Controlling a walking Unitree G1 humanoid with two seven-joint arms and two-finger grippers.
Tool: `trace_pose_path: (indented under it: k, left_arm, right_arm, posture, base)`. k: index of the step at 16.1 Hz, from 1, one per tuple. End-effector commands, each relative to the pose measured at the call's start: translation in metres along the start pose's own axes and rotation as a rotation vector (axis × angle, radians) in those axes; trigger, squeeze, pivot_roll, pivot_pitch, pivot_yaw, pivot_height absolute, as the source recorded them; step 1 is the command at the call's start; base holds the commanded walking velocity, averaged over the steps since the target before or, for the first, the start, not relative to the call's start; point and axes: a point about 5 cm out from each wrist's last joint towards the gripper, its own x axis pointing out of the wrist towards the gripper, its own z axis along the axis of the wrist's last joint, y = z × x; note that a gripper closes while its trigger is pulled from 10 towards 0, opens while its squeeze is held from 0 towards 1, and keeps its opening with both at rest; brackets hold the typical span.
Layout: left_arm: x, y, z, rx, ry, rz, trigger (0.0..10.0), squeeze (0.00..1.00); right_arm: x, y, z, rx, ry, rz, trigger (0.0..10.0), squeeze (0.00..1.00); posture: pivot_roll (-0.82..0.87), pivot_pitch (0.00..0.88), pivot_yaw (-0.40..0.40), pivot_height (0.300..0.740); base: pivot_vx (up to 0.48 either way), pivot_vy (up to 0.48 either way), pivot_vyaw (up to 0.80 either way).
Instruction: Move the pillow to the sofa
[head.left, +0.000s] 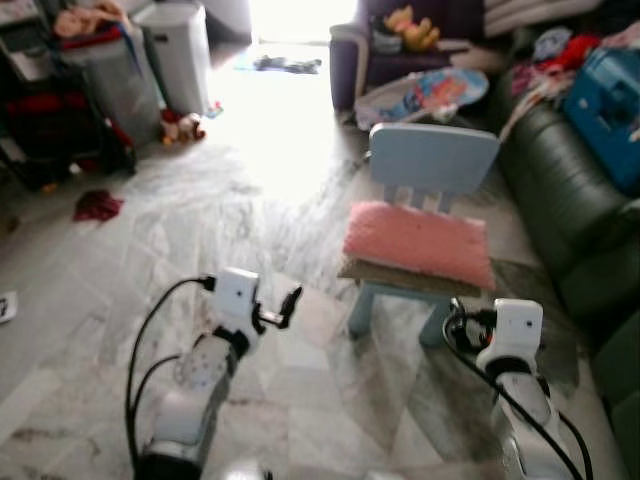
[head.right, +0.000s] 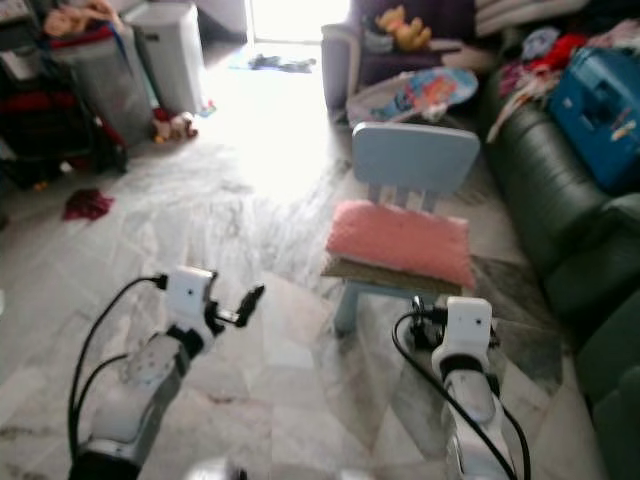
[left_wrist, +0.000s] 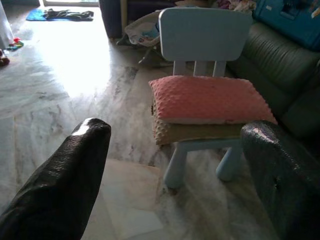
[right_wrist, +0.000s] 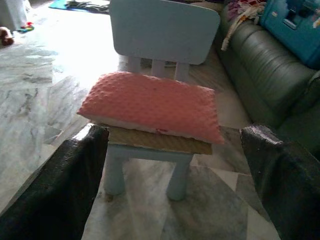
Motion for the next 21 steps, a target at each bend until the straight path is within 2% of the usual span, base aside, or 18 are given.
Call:
trace_pose_path:
  k: [1,6,9,21]
  left_arm:
    - [-0.0014,0.0012,-0.0005,0.007,0.004,0.006,10.0,0.00]
    - [-0.0003,-0.0006,0.0010,-0.019,-0.017,0.016,10.0,0.00]
    - [-0.0005,0.0025,0.0015,-0.002,-0.011,0.031,10.0,0.00]
    - [0.0054,0.0062,0.0019,-0.002,-0.001,0.058,10.0,0.00]
  right_arm:
    - [0.0006,0.0004,0.0030,-0.004,-0.011,0.002,10.0,0.00]
    - [0.0002,-0.0002,0.0005,-0.010,0.001,0.007,10.0,0.00]
    - [0.0021,0.0019,0.0006,-0.018,0.001,0.014,10.0,0.00]
    - [0.0052,0.0005,0.0023,-0.026,-0.001,0.009,10.0,0.00]
  posture:
    - [-0.01,0.000,0.008,0.740]
    - [-0.01,0.000,-0.013,0.740]
    - [-0.01,0.000,-0.002,0.740]
    - [-0.03,0.000,0.000,0.740]
  base:
    - [0.000,0.000,0.00]
    - [0.000,0.000,0.00]
    - [0.000,0.000,0.00]
    - [0.000,-0.410,0.00]
